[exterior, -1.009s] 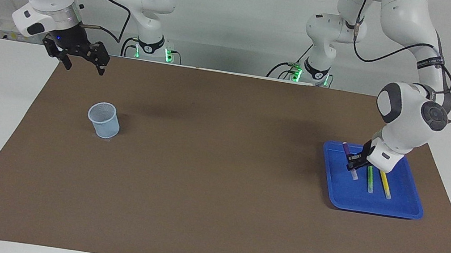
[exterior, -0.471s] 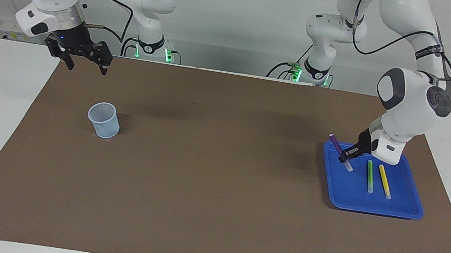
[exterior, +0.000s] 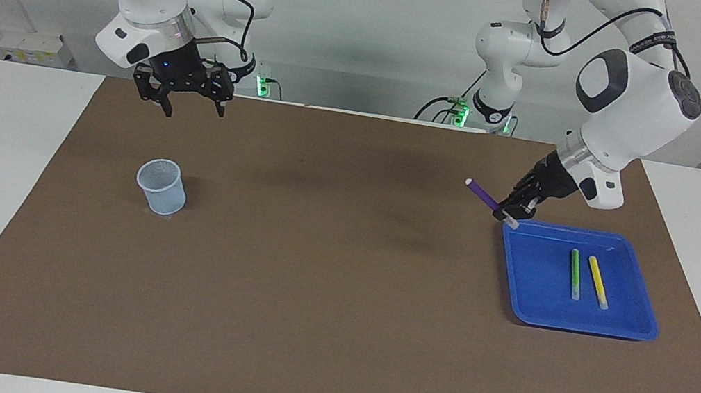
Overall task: Transfer and insert pens with both arms
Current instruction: 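Lift the purple pen with the left gripper while the right gripper approaches, then extend the purple pen toward the right gripper while the right gripper reaches, then close the right gripper on the purple pen tip, then pull the pen away with the right gripper while the left gripper releases, then insert the purple pen into the white cup with the right gripper, then grasp the green pen with the left gripper while the right gripper withdraws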
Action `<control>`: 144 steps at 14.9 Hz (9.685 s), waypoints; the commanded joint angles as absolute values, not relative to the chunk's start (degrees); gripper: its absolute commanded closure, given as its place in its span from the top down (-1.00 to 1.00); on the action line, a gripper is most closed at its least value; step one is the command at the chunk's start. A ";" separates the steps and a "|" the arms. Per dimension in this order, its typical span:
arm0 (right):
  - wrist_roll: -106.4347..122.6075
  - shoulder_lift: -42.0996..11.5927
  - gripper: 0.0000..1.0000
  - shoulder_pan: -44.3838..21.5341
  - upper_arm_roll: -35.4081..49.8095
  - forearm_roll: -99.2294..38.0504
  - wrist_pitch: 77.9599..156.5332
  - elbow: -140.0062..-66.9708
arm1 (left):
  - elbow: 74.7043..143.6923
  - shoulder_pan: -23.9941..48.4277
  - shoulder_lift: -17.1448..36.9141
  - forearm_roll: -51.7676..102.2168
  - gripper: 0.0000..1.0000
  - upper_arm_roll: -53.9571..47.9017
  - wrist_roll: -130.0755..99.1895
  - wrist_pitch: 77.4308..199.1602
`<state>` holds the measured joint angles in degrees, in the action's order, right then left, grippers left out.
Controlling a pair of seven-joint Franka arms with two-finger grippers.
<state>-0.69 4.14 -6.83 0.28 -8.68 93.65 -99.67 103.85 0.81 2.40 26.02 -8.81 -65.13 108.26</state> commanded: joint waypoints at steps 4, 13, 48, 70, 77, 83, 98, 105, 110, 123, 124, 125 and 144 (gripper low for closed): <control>-8.59 5.36 1.00 -6.41 0.35 -22.12 93.78 -100.90 | 107.66 1.40 -0.52 37.70 -1.00 -8.52 -67.67 107.66; -27.60 6.06 1.00 -12.29 0.97 -29.79 98.33 -102.74 | 109.86 5.62 -1.67 38.76 -1.00 -8.53 -78.75 108.46; -44.83 -2.99 0.16 -37.97 1.23 -35.95 139.83 -106.44 | 115.05 7.65 -6.50 44.30 -1.00 -8.53 -81.30 108.54; -44.12 -3.25 -1.00 -37.35 1.14 -36.03 139.66 -106.44 | 115.14 7.65 -7.03 44.21 -1.00 -8.53 -81.30 108.19; -44.03 -3.16 -1.00 -37.09 1.14 -35.95 139.04 -106.44 | 114.96 8.17 -6.94 43.95 0.10 -8.35 -81.82 108.72; -33.26 -3.08 -1.00 -30.78 0.97 -34.81 131.15 -106.17 | 115.05 6.06 -8.61 43.33 0.10 -7.91 -78.85 107.40; 28.71 0.70 -1.00 -7.48 0.62 6.67 92.73 -105.82 | 115.05 -10.10 -8.79 12.24 -0.05 -7.73 -0.39 102.74; 38.94 1.67 -1.00 -3.69 0.70 11.25 105.02 -111.96 | 116.28 -15.99 -4.06 4.32 -0.05 -7.73 22.84 112.83; 36.21 4.73 -1.00 -2.82 0.62 10.81 114.04 -121.69 | 116.71 -16.61 0.87 2.99 -0.05 -7.73 25.22 119.52; 37.97 5.70 1.00 -1.14 0.70 5.30 114.90 -122.97 | 117.07 -16.61 12.03 0.97 0.00 -7.73 26.19 134.11; 37.53 6.06 1.00 -1.06 0.62 2.40 110.00 -119.83 | 117.07 -16.61 12.82 0.97 0.05 -7.73 26.19 135.17; 37.36 5.98 1.00 -1.14 0.62 -0.41 106.04 -117.10 | 117.07 -16.61 13.79 0.97 0.06 -7.73 26.19 136.48; -28.29 6.15 1.00 -15.12 1.23 -28.99 112.23 -115.22 | 120.41 -17.75 15.82 0.97 -1.00 -7.73 27.16 140.71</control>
